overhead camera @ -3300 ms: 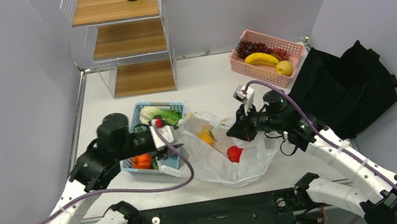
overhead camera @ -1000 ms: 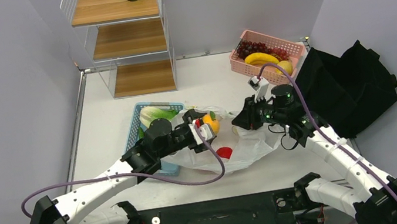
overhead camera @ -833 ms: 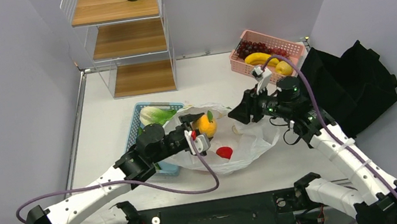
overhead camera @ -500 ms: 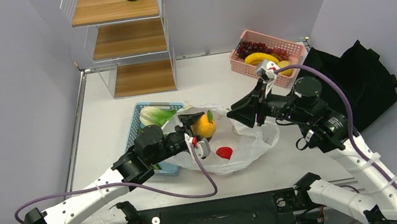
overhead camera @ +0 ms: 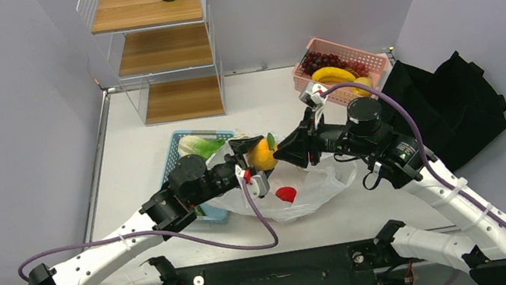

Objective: Untie the knot of the grocery bags and take out the mixed food

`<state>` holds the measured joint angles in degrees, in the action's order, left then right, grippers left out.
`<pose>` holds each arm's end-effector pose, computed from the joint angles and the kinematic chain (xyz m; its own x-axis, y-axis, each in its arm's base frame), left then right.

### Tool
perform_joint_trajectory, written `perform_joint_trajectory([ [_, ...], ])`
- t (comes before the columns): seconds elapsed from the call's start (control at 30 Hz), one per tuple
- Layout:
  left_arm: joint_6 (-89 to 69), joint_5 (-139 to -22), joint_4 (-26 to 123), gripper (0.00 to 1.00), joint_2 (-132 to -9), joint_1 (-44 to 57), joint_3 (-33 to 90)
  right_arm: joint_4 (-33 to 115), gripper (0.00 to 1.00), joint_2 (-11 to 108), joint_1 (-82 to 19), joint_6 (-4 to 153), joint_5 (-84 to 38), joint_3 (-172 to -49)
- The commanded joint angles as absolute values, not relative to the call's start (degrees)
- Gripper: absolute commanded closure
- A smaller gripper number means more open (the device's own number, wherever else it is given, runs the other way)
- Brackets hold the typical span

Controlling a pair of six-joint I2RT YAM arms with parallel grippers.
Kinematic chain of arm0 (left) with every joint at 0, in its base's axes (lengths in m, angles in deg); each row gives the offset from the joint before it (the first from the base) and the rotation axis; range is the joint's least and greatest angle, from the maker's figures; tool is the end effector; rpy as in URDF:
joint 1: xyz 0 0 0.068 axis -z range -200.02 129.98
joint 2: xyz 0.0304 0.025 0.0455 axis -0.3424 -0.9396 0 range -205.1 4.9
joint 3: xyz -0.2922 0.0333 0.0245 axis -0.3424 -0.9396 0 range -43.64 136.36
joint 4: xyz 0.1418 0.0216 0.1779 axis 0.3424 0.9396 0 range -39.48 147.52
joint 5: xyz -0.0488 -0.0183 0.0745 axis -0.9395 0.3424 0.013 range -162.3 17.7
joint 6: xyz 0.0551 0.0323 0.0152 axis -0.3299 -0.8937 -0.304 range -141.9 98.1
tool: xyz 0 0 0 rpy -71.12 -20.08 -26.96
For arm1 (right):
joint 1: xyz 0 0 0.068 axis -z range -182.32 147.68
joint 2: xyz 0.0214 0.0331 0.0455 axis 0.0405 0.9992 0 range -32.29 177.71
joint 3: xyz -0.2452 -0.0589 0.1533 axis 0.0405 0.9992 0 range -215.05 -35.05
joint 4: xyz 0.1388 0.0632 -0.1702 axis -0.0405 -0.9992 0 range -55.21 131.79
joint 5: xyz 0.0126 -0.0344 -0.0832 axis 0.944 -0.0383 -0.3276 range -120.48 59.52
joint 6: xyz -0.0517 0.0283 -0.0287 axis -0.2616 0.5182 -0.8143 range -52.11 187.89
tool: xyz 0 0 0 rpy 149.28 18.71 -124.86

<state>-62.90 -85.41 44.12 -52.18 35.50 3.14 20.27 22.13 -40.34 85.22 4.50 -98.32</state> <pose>0.1064 -0.1755 0.3676 0.5816 0.2816 -0.7632 0.7279 0.2386 0.6428 0.1111 0.1245 0.4130 -0.4463 -0.0392 -0.8940 -0.8510 0.3276 0.4105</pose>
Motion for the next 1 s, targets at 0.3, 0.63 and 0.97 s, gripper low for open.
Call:
perform_joint_trajectory([
  [0.3, -62.58, -86.22, 43.95, 0.46, -52.16, 36.54, 6.46, 21.58, 0.73, 22.79, -42.63, 82.35, -0.94, -99.46],
  [0.63, -62.6, -86.18, 44.69, 0.47, -52.51, 37.28, 7.27, 21.31, 1.0, 22.45, -42.7, 82.19, -2.79, -98.75],
  [0.97, -61.91, -84.08, 45.23, 0.27, -52.14, 37.28, 6.83, 20.47, 1.0, 21.78, -42.62, 81.5, -3.43, -98.93],
])
